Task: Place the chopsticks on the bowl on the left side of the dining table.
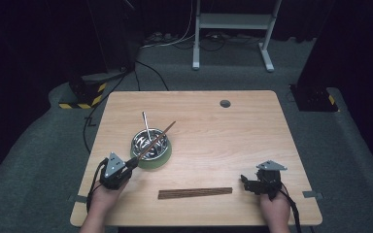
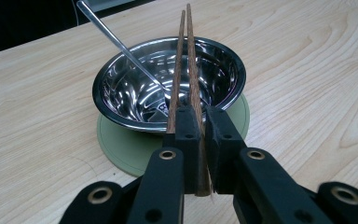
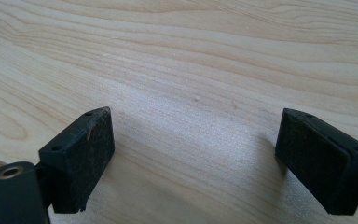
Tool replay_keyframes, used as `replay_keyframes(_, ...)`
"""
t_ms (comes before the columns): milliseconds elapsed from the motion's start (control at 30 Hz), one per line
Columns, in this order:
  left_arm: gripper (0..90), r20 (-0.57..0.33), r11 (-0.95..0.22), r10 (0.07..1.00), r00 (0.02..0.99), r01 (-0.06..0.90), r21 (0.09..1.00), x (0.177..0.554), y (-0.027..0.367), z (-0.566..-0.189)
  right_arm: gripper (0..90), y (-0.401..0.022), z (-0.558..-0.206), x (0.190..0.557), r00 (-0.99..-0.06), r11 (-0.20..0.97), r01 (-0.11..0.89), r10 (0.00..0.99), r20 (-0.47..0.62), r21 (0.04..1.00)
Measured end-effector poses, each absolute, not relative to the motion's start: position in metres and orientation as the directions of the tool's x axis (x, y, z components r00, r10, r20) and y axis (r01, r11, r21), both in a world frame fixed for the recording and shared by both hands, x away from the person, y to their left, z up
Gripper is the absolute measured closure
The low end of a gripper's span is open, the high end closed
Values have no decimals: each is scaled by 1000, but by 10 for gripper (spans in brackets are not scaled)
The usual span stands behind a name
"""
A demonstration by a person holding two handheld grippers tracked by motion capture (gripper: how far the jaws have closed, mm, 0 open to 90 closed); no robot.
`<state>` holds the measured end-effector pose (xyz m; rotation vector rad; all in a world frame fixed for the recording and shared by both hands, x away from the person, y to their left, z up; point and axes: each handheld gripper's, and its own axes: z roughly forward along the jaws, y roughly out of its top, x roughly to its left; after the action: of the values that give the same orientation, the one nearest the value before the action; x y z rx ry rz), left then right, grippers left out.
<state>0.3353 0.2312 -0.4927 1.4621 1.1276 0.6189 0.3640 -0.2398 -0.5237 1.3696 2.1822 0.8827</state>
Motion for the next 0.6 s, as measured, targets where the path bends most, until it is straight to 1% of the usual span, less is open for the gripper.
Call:
replay_keyframes(167, 838, -210, 88, 892, 401, 301, 949, 337, 230, -495, 115, -239, -524, 364, -428, 311, 644, 904, -8, 699)
replay_keyframes(267, 838, -174, 51, 898, 404, 296, 954, 336, 226, -497, 115, -240, -524, 364, -430, 315, 640, 903, -13, 701)
replay_keyframes(600, 833, -138, 23, 911, 388, 287, 958, 338, 224, -498, 115, -240, -524, 363, -431, 317, 639, 902, -15, 701)
